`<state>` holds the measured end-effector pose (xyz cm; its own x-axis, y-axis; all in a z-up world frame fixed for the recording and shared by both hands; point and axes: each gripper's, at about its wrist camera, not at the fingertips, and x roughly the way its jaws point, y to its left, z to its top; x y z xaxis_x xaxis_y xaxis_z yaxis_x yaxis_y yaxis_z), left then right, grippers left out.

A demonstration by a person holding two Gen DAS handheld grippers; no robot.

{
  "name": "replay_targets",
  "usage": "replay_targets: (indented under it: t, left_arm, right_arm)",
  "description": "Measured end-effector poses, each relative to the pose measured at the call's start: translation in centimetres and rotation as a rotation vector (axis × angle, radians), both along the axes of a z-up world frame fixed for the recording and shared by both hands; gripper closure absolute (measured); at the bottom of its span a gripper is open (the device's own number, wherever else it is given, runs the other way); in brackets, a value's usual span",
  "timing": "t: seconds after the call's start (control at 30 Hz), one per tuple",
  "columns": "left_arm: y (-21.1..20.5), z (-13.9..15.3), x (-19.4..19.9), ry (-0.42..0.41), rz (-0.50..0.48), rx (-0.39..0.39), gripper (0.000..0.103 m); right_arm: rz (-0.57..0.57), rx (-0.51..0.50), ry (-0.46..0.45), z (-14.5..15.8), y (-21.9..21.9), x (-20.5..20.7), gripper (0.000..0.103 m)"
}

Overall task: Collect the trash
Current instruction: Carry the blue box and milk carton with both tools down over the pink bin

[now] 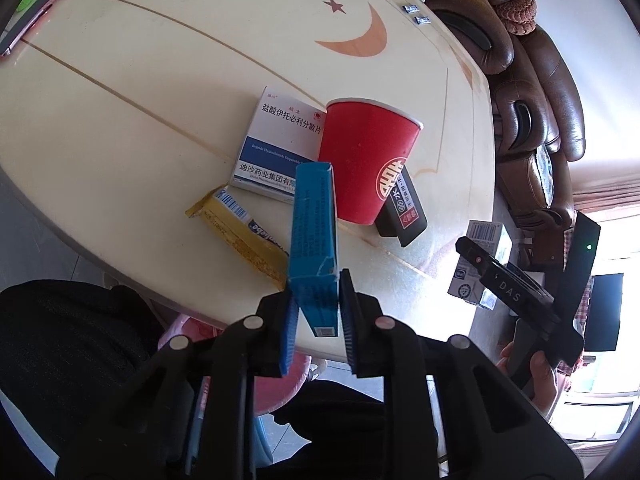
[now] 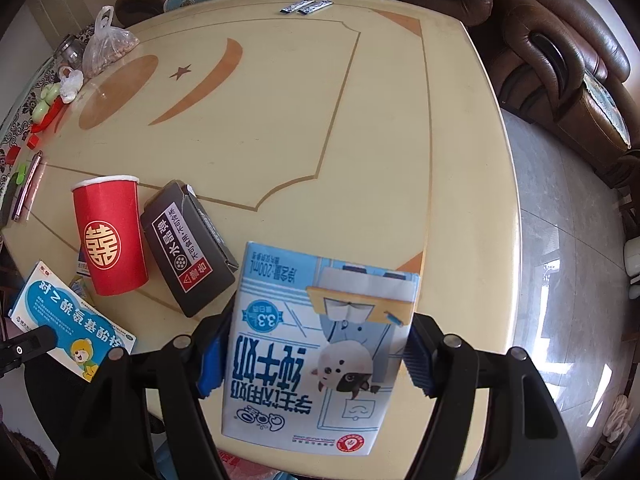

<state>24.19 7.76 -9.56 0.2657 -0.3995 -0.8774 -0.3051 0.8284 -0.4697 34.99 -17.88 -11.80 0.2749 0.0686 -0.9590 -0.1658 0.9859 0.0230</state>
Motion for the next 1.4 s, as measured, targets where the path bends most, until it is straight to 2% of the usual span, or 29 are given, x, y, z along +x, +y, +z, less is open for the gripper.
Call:
replay_targets:
  t: [0.3, 0.5, 0.73, 1.17, 1.4]
  left_arm:
    - [-1.2, 2.2, -0.3, -0.075, -0.058, 0.026, 0.083]
    - [-2.1, 4.6, -1.1, -0.158, -0.104, 0.094, 0.083]
    - [-2.3, 6.5, -2.6, -0.208, -0.152, 0.162, 0.083]
    - [-2.3, 9.4, -7.4, -0.291, -0.216, 0.25, 0.083]
    - [-2.6, 9.3, -10.6, -0.33, -0.259, 0.288, 0.083]
  right_arm:
    - [0.007, 0.008, -0.012, 1.0, 0.0, -1.5, 0.034]
    - [0.027, 0.009, -0.033, 2.4, 0.4, -2.7, 0.034]
    - [0.054, -0.004, -0.061, 4.6, 1.2, -4.6, 0.034]
    - [0.121, -0.004, -0.129, 8.6, 3.8, -11.9, 0.034]
    - [0.159, 0.003, -0.143, 9.0, 5.3, -16.5, 0.034]
